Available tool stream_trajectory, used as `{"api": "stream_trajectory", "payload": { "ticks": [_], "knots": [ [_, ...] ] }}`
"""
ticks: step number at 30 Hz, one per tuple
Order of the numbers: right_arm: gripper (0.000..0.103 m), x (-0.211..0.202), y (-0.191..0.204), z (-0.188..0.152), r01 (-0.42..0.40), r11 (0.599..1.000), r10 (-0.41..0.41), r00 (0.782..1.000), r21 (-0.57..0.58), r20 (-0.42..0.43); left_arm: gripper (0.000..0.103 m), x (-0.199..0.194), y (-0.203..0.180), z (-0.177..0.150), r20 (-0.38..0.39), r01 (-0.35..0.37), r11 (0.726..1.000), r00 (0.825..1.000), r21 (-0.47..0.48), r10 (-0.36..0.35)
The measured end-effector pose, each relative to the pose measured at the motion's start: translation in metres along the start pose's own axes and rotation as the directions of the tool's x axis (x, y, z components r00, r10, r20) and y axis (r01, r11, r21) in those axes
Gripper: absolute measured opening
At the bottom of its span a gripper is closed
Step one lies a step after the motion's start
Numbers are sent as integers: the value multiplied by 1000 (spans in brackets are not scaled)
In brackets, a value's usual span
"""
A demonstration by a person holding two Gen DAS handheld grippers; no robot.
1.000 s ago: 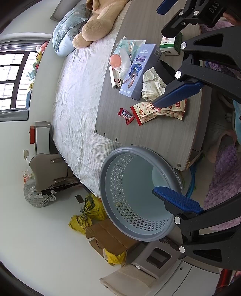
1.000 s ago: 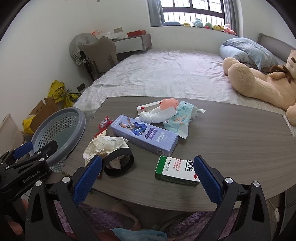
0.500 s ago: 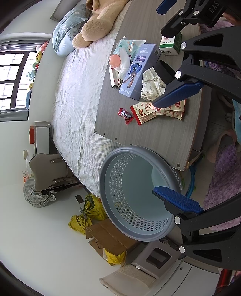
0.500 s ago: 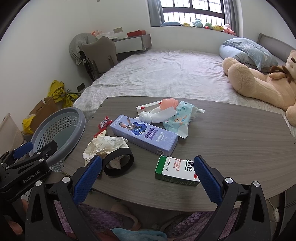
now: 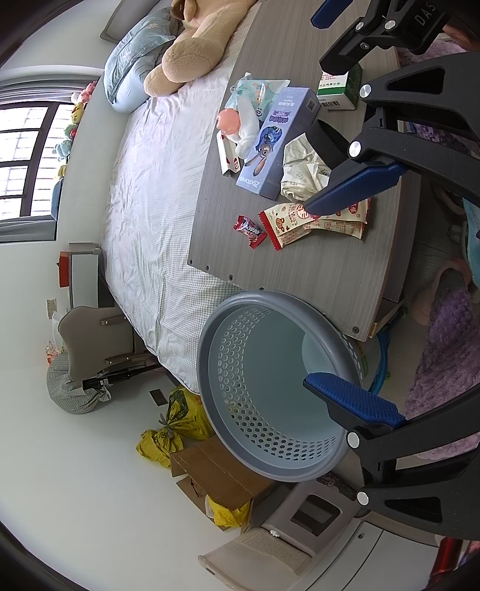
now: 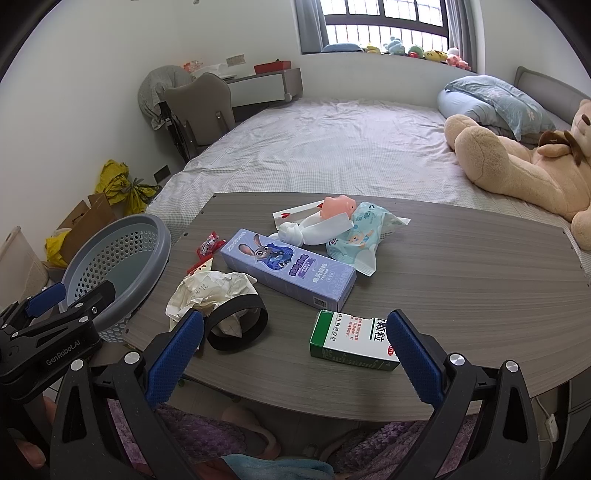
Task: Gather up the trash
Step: 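Grasp the green-and-white medicine box with the right gripper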
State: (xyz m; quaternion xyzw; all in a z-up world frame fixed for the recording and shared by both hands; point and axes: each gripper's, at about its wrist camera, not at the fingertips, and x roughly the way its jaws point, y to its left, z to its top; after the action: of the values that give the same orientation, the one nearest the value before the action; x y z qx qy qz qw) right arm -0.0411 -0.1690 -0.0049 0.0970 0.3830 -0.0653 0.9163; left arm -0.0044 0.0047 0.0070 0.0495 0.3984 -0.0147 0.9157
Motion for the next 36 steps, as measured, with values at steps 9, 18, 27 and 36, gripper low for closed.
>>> {"api": "stream_trajectory", "payload": {
  "ticks": [9,18,27,36],
  "knots": [
    [97,0,-10,-2,8,1000,-8,1000,12,-5,83,1,-1,-3,-5,0,1000,1000,6,0],
    [97,4,-48,-18,53,998,-52,998,34,-35,83,4,-8,-8,-19,12,1000,1000,12,-12],
    [97,23,-73,-35,37,996,-30,995,79,-95,83,17,-19,-14,-56,9,1000,998,21,-8],
    [97,52,-61,-31,-4,995,19,989,101,-149,83,28,-22,-15,-75,-2,1000,997,31,4]
  ]
}}
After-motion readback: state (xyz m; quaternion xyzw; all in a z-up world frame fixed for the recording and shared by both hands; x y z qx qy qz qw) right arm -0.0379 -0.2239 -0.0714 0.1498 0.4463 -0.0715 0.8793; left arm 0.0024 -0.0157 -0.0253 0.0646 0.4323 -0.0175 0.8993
